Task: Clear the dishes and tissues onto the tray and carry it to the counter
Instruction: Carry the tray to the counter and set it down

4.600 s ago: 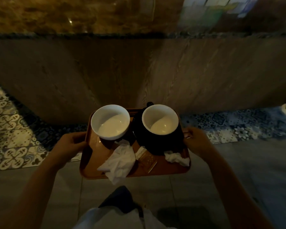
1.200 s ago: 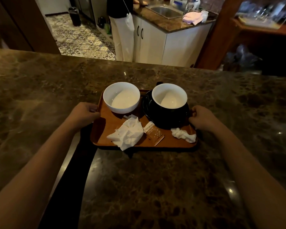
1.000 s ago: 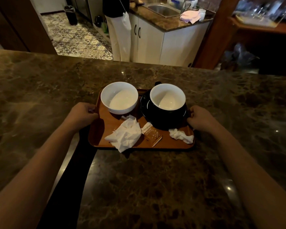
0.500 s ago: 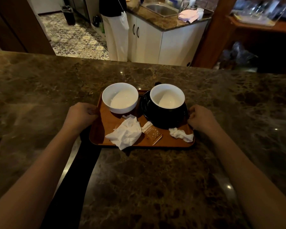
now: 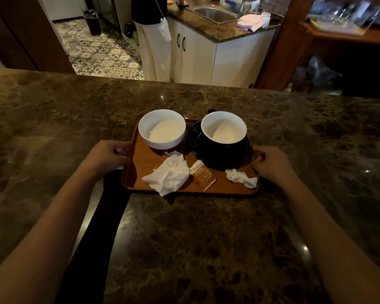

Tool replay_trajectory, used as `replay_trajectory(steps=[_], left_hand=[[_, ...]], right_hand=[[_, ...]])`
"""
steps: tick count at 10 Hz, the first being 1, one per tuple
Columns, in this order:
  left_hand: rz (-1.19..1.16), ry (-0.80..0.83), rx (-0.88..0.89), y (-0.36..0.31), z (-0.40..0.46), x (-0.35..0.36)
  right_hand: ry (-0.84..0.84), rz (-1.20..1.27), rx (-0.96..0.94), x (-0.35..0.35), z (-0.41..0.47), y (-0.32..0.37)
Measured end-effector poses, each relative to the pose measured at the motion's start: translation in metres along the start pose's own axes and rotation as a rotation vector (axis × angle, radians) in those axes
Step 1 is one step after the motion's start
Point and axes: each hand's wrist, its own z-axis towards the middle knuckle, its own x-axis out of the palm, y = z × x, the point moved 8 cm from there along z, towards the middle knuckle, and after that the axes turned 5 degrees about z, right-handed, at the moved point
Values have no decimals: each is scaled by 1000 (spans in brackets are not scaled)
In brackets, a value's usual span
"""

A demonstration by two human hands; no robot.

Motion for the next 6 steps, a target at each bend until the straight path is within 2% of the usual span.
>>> replay_trajectory(steps=[4, 6], left_hand=[[61, -53, 12, 3, -14, -2], [37, -22, 35, 13, -41, -12]], right_hand=[[17, 37, 103, -6, -9, -4], [-83, -131, 57, -11, -38, 8]])
